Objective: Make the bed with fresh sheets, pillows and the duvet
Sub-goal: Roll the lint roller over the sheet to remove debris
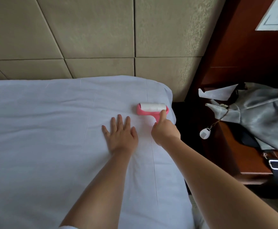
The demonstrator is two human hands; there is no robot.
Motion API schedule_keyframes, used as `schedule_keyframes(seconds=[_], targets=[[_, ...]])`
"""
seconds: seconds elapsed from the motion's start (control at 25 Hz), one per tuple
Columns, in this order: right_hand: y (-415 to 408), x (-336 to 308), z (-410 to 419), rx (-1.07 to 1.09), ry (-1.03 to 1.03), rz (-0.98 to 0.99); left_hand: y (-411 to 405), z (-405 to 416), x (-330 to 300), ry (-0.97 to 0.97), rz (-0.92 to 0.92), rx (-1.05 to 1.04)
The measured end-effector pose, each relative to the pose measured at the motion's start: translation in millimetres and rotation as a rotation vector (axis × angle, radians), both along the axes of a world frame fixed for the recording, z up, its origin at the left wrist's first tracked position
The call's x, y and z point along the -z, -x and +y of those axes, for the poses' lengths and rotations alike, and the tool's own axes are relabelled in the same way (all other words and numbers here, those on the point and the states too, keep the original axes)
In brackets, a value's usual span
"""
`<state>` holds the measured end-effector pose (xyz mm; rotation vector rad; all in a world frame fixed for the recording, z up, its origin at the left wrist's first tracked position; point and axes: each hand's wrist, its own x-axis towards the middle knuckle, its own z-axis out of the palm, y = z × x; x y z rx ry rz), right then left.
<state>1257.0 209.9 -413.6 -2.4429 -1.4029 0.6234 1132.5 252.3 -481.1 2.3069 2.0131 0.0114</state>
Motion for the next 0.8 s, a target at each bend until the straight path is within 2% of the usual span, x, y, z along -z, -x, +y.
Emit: schedule_keyframes(seconds=[0.52, 0.8], targets=[[-37.3, 26.6, 153.0, -0.079, -0.069, 0.008, -36.9, 111.3, 17.0, -0.101, -0.009, -0.051], [-39.0, 28.0, 160.4, -0.103, -0.046, 0.004, -40.2, 128.5, 18.7, -0.108, -0.011, -0.055]])
